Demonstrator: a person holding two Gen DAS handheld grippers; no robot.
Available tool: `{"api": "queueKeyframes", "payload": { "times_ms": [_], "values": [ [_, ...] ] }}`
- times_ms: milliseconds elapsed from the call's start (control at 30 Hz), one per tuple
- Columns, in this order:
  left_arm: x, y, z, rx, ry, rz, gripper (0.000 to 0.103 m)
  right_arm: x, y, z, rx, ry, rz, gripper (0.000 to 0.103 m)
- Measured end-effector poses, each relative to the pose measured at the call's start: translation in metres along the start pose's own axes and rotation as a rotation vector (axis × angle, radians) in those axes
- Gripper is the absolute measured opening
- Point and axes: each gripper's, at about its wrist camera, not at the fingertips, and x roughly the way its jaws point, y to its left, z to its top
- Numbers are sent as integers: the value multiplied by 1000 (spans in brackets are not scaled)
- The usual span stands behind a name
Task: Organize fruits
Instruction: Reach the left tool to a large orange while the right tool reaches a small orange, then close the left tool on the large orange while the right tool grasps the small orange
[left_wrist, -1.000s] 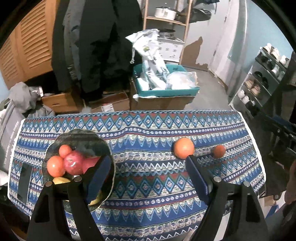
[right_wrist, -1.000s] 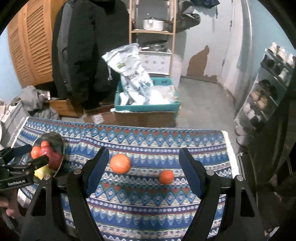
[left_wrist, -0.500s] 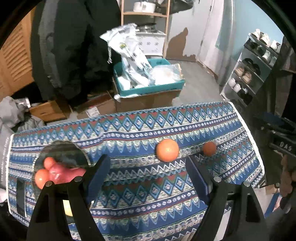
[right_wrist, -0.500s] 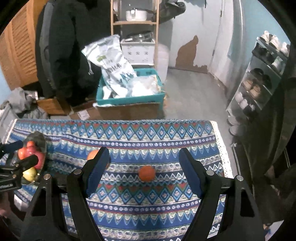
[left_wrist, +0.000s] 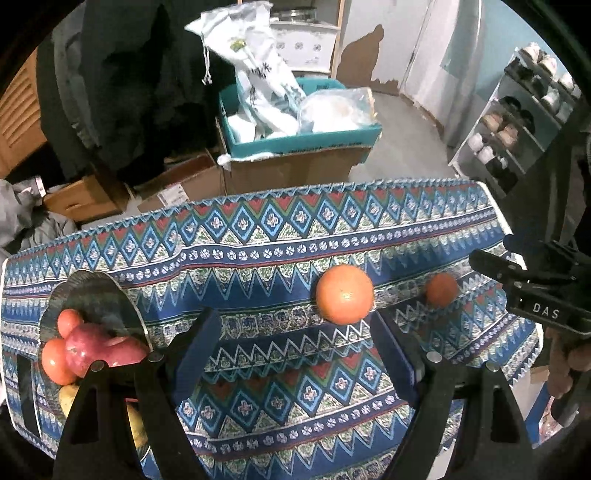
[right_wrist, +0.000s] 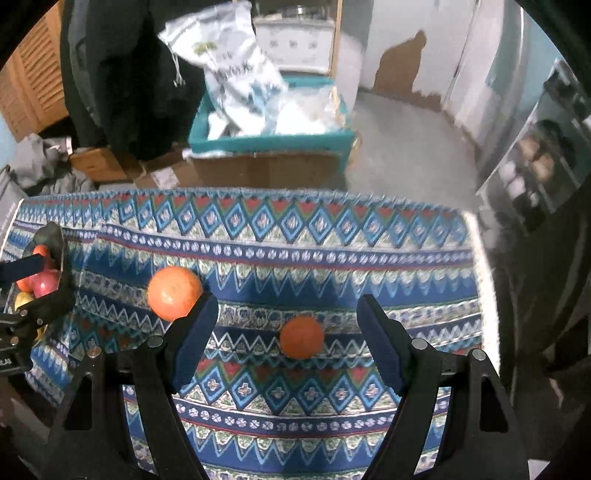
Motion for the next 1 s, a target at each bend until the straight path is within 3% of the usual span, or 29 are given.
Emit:
{"api": "queueKeyframes", "payload": {
  "times_ms": [433, 533, 867, 1000],
  "values": [
    [67, -4, 1, -50, 119, -35, 84, 82, -27, -26, 62, 195, 41, 75],
    [77, -8, 2, -55, 135, -45, 84, 90, -26, -31, 55, 208, 39, 73],
    [102, -25, 7, -81, 186, -86, 84, 106, -29, -36, 82, 208, 93, 47],
    [114, -31, 9, -81, 210, -91, 84, 102, -29, -37, 71, 187, 84, 46]
  ]
}}
